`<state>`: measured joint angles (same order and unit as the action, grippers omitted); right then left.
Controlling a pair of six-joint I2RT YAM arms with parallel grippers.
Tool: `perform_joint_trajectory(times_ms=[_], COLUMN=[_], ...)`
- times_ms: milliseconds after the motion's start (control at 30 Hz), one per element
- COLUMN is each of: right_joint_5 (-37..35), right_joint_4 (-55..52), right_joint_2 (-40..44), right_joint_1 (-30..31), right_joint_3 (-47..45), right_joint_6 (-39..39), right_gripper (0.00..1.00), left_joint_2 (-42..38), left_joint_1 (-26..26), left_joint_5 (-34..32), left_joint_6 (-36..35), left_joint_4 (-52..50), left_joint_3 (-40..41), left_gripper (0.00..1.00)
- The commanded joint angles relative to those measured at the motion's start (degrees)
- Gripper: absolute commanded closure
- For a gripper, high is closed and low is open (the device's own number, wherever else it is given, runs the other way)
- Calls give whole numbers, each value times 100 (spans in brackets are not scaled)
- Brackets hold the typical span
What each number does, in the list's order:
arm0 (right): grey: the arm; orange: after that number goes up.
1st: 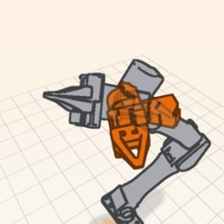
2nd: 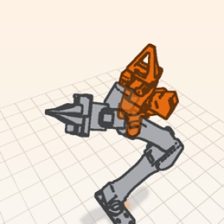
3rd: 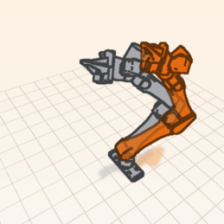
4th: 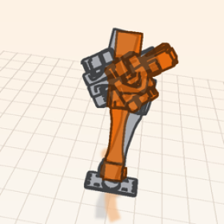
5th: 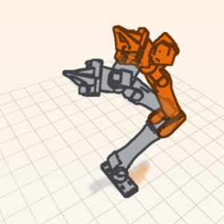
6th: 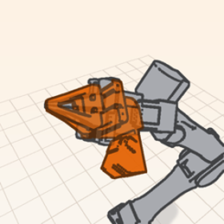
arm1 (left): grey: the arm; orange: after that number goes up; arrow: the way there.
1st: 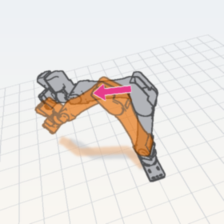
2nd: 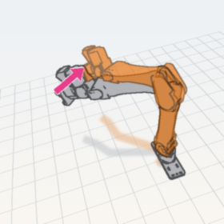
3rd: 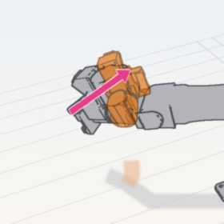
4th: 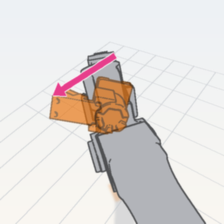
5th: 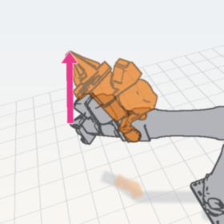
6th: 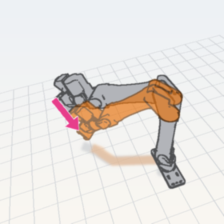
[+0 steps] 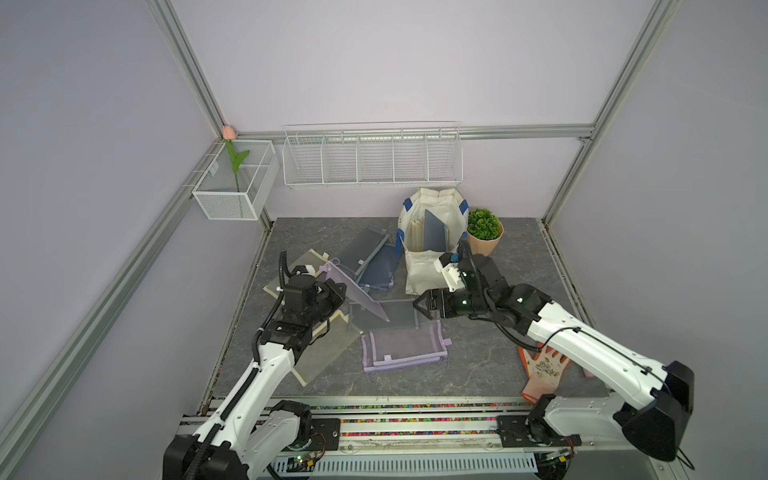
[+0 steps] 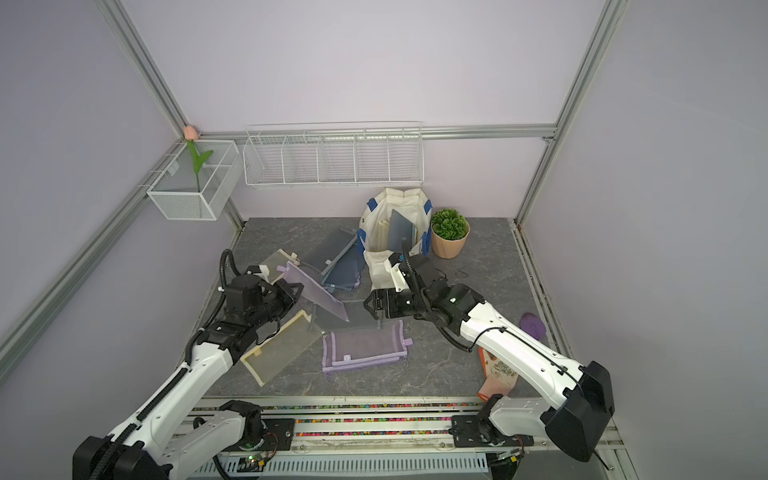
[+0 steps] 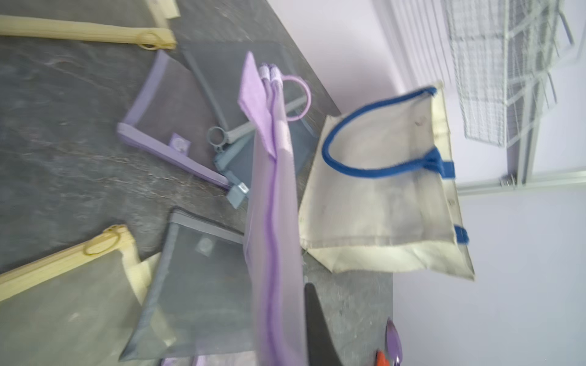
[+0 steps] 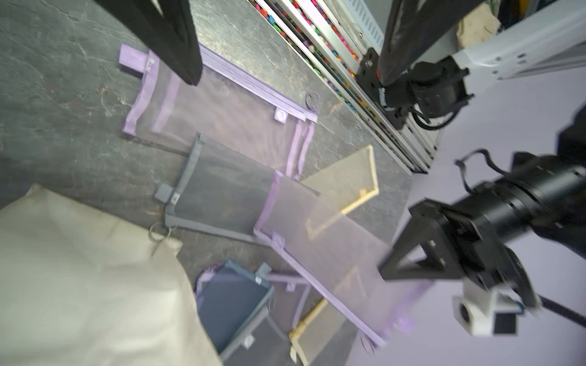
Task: Put the pencil pouch into the canvas bag
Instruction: Pick up the pencil pouch.
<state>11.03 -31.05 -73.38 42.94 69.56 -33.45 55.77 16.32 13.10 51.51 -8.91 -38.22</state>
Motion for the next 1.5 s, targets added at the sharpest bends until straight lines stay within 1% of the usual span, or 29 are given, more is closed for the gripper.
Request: perform_joint_trajectory(times_ms=[0,100,200,267,333,433,533,633,733,800,900,967,1033,1067,1100,1133,1200,1233,1267,1367,1433,1467], right_joint_5=[317,499,897,1374,1698,2215,2665,2970,3324,3512,3696,3782,3859,3884,3884,3875,3751,3658,3602,3451,3228,3099], right_joint_4=[-409,-788,-869,-842,-806,-434,-191,-285,-178,-17,497,844,967,978,978,978,1043,1100,1206,1279,1213,1189], right_joint_2=[-83,-329,-348,-276,-159,41,15,-131,-229,-281,-269,-230,-221,-208,-183,-136,4,83,150,245,276,296], right_joint_1=[-220,-418,-628,-810,-984,-1244,-1357,-1359,-1362,-1353,-1334,-1294,-1267,-1253,-1253,-1252,-1253,-1256,-1253,-1266,-1280,-1298], right_joint_3=[856,1558,1855,1891,1846,1611,1586,1778,1794,1733,1553,1421,1358,1335,1299,1255,1105,1012,908,731,678,652], right_joint_6=[-129,121,532,810,1051,1242,1347,1528,1582,1535,1212,1016,948,946,946,951,943,931,871,816,824,822], right_gripper=[11,11,11,11,11,11,11,11,11,11,10,8,1,4,13,26,58,67,73,82,91,93], left_joint_2=[-230,-346,-391,-359,-307,-189,64,285,462,592,810,893,949,993,1040,1083,1156,1183,1214,1260,1236,1210], left_joint_1=[148,151,160,161,178,267,492,758,969,1048,1051,1051,1049,1052,1049,1049,1041,1036,1027,915,806,734], left_joint_5=[572,1395,2096,2560,2964,3558,4093,4359,4510,4604,4751,4750,4719,4718,4719,4727,4715,4699,4669,4472,4301,4147], left_joint_6=[-689,-952,-1181,-1175,-1025,-895,-1012,-1099,-1052,-946,-716,-524,-465,-445,-444,-456,-479,-504,-567,-786,-797,-789], left_joint_4=[288,730,837,1024,1384,1687,1520,1323,1385,1618,2005,2300,2389,2402,2394,2377,2316,2262,2144,1719,1660,1571], left_joint_3=[-266,-495,-838,-1050,-1170,-1470,-1967,-2417,-2673,-2701,-2715,-2717,-2755,-2790,-2824,-2876,-2967,-3010,-3065,-3177,-3167,-3166], left_gripper=[100,100,100,100,100,100,100,100,100,100,100,100,100,100,100,100,100,100,100,100,100,88])
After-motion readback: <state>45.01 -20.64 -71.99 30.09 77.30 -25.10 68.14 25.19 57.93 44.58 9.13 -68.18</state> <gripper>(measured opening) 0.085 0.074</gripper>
